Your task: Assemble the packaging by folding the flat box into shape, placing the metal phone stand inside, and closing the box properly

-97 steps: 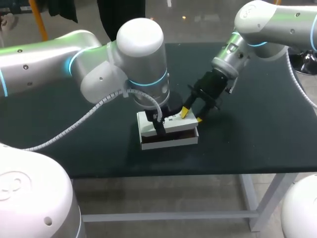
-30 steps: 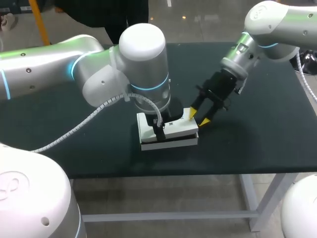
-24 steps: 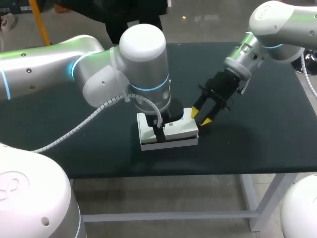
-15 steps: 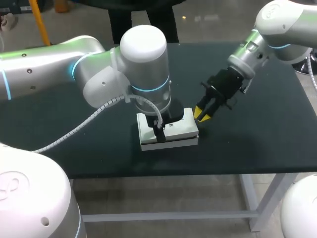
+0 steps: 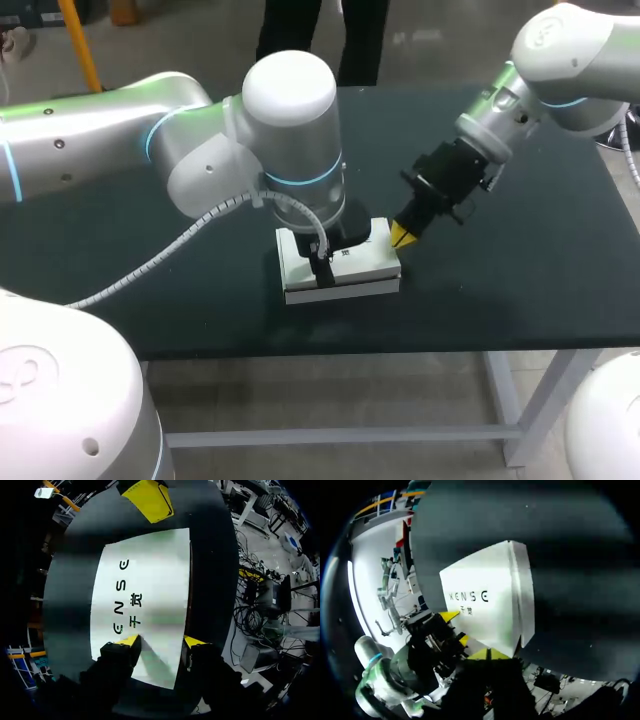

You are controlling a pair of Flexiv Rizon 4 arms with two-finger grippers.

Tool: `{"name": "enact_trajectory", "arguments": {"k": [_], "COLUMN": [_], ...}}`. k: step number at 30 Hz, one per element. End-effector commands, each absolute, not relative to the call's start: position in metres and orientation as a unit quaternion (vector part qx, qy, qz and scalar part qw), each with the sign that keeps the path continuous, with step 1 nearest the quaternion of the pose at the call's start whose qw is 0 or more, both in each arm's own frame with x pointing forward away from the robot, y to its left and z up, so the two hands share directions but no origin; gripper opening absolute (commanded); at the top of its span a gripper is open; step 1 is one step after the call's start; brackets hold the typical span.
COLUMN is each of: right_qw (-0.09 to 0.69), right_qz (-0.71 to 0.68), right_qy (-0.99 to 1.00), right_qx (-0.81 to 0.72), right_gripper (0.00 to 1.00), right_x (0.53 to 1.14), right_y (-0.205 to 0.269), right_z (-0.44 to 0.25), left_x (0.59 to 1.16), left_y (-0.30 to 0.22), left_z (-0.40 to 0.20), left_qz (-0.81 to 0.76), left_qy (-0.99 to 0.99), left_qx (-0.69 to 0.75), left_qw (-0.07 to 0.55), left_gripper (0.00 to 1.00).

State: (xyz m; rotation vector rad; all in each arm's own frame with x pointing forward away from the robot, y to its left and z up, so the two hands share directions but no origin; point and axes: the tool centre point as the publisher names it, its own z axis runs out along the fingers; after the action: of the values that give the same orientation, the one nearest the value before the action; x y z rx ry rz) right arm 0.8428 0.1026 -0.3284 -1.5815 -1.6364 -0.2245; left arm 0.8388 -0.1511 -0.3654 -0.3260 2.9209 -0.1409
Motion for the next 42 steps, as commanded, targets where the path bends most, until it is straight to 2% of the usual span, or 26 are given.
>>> {"name": "enact_trajectory", "arguments": {"k": [1, 42], "right_qw": [0.41, 0.419], "right_qz": [-0.088, -0.077], "right_qy": [-0.655, -0.655], "right_qx": [-0.628, -0.625], "right_gripper": [0.0, 0.0], "right_x": [0.84, 0.83], "right_y": [0.105, 0.1], "right_z": [-0.33, -0.359], "left_x": [0.837, 0.833], "left_y": [-0.152, -0.148], "left_z": [-0.368, -0.362], "left_qz": [-0.046, -0.051], "left_qy": [0.988, 0.987], "left_qx": [-0.111, -0.11], "left_qw": [0.101, 0.105], "left_gripper": [0.53, 0.53]}}
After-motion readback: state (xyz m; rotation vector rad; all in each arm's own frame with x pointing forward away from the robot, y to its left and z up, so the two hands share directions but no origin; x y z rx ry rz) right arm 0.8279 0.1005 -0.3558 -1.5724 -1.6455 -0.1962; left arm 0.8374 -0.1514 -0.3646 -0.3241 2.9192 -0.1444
